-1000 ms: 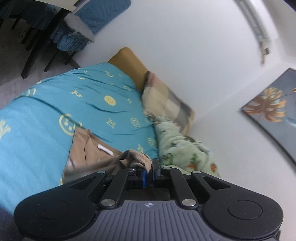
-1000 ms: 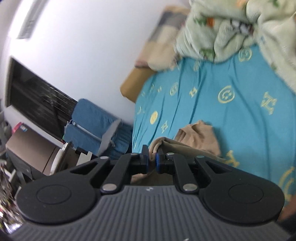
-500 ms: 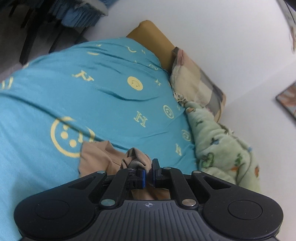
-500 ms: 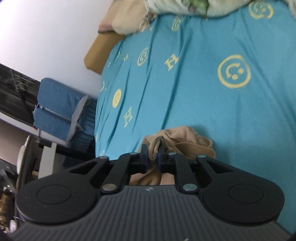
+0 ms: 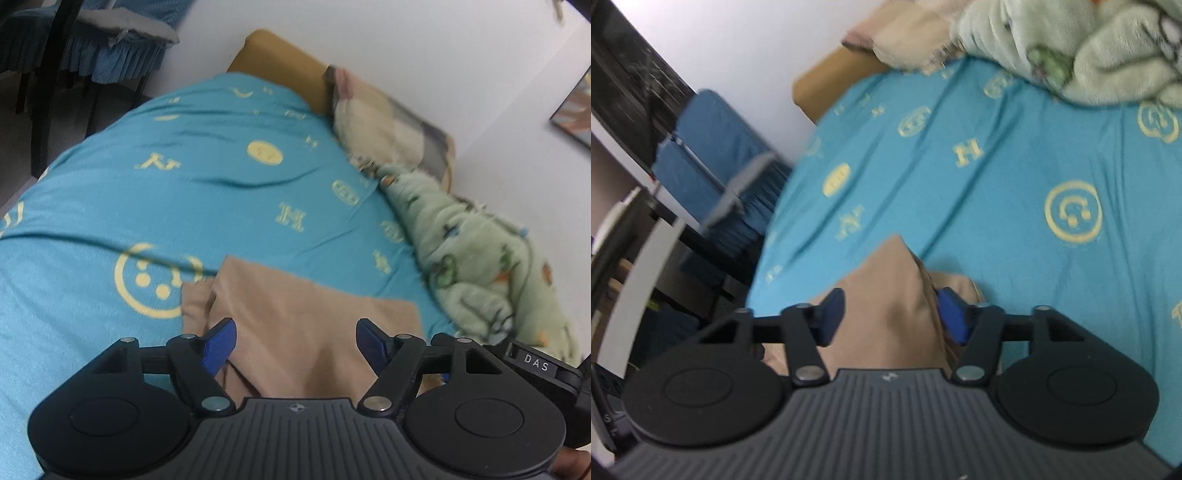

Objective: Fold clothes

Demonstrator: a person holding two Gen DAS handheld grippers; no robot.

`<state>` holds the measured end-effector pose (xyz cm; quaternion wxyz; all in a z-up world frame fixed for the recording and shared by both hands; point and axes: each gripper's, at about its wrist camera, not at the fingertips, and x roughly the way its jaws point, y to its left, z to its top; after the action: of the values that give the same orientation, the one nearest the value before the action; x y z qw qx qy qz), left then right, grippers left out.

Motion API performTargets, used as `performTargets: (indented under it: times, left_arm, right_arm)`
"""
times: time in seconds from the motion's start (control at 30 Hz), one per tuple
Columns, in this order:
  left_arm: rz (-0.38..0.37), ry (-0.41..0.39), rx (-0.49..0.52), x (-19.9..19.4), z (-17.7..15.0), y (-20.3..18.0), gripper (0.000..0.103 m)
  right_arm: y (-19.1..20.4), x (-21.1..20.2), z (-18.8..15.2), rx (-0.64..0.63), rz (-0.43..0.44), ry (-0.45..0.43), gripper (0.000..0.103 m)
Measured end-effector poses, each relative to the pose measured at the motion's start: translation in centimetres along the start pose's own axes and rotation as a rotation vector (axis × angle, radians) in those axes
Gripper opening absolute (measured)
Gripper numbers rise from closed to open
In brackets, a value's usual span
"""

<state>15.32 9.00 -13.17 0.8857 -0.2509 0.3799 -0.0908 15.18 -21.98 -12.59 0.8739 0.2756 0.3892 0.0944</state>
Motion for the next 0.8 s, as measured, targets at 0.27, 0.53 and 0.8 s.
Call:
performTargets:
  times: [0.27, 0.53, 0.8]
  left_arm:
    - [0.127, 0.001, 0.081, 1.8, -0.9, -0.1, 0.027]
    - [0.115, -0.211, 0.237, -0.9, -1.1, -2.5, 0.005]
    - [0.167, -0.073, 0.209, 0.8, -1.2, -1.8, 0.014]
  right_arm:
    - [0.6, 2.1, -2.1, -0.077, -0.076, 0.017, 0.010]
    - [3.0, -1.1, -1.7, -0.213, -0.101, -0.153, 0.007]
    - [2.0, 3.2, -2.5, -0.273, -0.201, -0.063, 0.012]
